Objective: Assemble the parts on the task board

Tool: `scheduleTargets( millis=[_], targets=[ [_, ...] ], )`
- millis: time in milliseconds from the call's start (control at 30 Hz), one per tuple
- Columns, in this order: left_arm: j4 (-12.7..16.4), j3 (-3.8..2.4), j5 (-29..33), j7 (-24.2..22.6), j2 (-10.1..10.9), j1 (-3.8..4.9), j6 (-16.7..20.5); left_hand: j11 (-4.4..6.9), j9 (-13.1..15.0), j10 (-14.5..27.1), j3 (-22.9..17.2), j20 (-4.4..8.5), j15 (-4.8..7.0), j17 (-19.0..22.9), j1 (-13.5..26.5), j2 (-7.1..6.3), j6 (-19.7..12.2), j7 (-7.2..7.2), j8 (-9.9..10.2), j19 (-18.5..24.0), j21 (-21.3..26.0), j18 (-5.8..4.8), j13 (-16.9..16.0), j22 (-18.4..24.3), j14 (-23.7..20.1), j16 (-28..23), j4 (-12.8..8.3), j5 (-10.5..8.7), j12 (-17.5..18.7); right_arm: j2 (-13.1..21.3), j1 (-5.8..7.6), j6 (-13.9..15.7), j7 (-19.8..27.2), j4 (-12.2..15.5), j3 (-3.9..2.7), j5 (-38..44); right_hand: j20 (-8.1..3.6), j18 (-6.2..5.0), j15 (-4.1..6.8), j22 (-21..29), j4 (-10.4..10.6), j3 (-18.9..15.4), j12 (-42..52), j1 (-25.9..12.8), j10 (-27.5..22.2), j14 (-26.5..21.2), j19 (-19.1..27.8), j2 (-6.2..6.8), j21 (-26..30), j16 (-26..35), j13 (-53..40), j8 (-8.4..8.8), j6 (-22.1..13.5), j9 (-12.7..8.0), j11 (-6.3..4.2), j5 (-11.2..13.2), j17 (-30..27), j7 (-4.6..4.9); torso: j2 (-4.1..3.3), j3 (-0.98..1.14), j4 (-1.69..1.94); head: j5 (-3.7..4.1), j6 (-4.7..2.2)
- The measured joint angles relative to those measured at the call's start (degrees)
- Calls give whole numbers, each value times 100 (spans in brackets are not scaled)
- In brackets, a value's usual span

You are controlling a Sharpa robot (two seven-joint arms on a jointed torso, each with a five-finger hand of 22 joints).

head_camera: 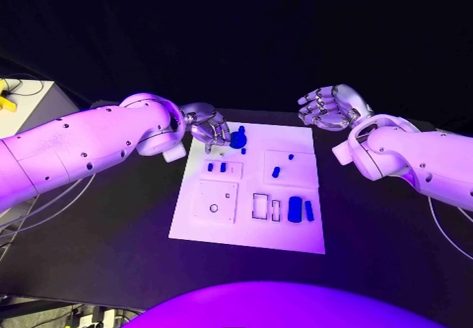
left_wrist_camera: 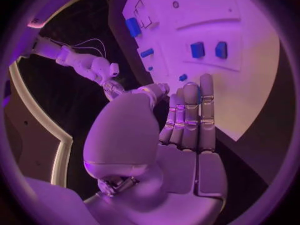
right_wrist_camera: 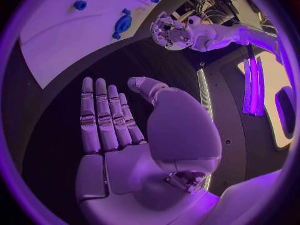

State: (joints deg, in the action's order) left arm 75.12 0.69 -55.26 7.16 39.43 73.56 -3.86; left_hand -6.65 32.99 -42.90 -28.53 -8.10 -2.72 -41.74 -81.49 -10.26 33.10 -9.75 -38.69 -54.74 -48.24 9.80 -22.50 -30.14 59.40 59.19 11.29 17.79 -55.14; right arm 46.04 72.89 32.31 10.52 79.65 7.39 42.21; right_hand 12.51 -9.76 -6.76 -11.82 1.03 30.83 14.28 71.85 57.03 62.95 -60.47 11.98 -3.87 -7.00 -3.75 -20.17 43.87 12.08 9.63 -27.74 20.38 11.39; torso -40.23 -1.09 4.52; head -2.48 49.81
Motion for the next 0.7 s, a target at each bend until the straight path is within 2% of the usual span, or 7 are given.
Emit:
scheduleTargets(
  millis=[67,167,367,500,633,700],
  targets=[
    [-38,34,-171,-275,-85,-14,234,-4,-195,84,-63,29,-14,73,-124,-8,107,-5,77,54,-75,0,152,-68,-48,1,-168,-1,117,-6,0,0,5,-11,0,-6,0,0,0,0,0,0,0,0,0,0,0,0,0,0,0,0,0,0,0,0,0,0,0,-2,1,13,-21],
    [-119,77,-534,-627,-247,-39,559,-59,-459,223,-114,-2,-34,167,-169,-36,185,-26,166,186,-280,-2,422,-235,-107,72,-378,-29,389,-17,0,0,10,-24,0,-11,0,0,0,9,-17,17,0,0,0,0,0,0,0,0,0,0,0,-4,0,0,0,0,-1,-7,2,27,-58],
    [-318,136,-1407,-1071,-558,-51,968,-62,-765,307,-103,-9,-35,235,-150,-68,184,-26,313,255,-523,-2,700,-415,-106,239,-558,-60,642,-49,0,-2,16,-44,0,-17,0,0,0,9,-17,17,0,0,0,0,0,0,0,0,0,0,0,-5,0,0,0,0,-7,-5,-4,32,-115],
    [-520,182,-2006,-1158,-750,-55,1009,-84,-979,432,-81,-29,-39,283,-68,-185,86,-15,494,275,-584,-3,861,-468,-102,340,-593,-93,824,-60,0,-2,17,-48,0,-20,0,0,0,9,-17,17,0,0,0,0,0,0,0,0,0,0,0,-5,0,0,0,0,-8,-2,-5,33,-136],
    [-676,213,-2472,-1180,-897,-58,988,-103,-1083,450,-49,-29,-35,323,-69,-184,72,29,540,275,-610,-3,950,-476,-41,372,-625,-93,901,-74,0,-3,18,-49,0,-22,0,0,0,9,-17,17,0,0,0,0,0,0,0,0,0,0,0,-4,0,0,1,0,-11,-1,-4,40,-146],
    [-751,225,-2727,-1185,-961,-60,943,-67,-1160,486,-48,-29,-19,359,-55,-199,138,86,579,275,-646,-3,1012,-485,-1,429,-672,-93,965,-79,0,-3,19,-49,0,-23,0,0,0,16,-17,17,0,0,0,0,0,0,0,0,0,0,0,-4,0,0,1,0,-13,-1,-2,41,-150]
  ],
)
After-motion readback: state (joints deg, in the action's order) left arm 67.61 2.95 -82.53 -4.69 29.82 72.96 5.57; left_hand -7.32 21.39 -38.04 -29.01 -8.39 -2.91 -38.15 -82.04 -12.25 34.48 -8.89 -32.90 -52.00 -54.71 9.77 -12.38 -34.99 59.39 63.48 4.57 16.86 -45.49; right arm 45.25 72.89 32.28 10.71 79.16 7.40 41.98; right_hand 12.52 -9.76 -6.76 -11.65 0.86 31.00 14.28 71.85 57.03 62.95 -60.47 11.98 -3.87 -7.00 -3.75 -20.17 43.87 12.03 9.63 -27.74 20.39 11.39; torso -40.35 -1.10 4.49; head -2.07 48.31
